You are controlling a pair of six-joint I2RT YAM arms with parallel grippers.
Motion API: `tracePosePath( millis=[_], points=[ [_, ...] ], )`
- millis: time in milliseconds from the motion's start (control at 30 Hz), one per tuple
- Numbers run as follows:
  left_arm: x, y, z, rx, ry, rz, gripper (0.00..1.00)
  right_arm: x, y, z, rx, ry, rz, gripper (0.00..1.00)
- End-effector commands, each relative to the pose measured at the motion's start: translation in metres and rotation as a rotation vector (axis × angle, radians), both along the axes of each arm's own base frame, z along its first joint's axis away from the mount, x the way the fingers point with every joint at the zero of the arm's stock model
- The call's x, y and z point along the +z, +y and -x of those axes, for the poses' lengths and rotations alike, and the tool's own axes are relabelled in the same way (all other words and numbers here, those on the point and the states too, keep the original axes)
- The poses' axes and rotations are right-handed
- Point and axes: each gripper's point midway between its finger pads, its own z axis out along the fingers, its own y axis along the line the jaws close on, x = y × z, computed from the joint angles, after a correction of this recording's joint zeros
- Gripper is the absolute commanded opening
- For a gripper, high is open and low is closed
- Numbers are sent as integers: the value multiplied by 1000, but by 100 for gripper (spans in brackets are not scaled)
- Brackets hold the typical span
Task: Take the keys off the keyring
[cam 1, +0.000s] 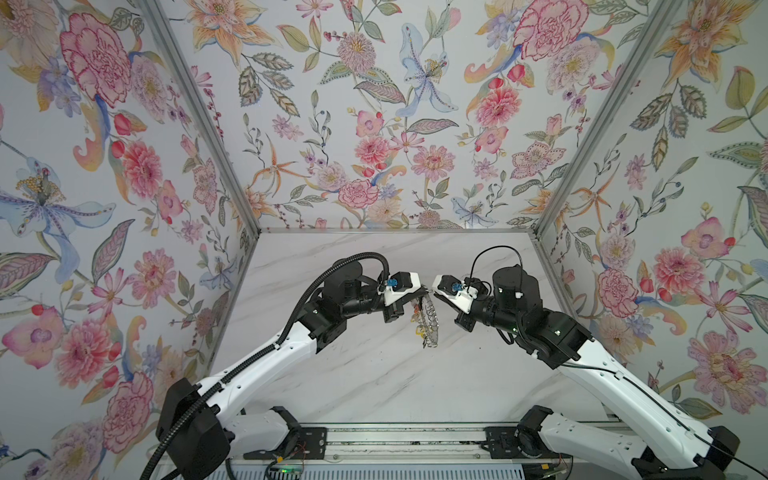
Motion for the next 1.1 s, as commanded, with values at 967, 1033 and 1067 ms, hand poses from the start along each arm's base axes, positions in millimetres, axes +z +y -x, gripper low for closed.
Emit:
tracePosePath(
  millis=[967,1033,1067],
  points=[
    [20,21,-3,112,23,77,0,5,-23,7,-17,95,-205,0],
    [8,30,-9,165,43,41,0,0,-29,2,-62,128,-227,0],
    [4,35,-10,189,48,28,0,-4,-33,-2,-102,155,-240,0]
  ],
)
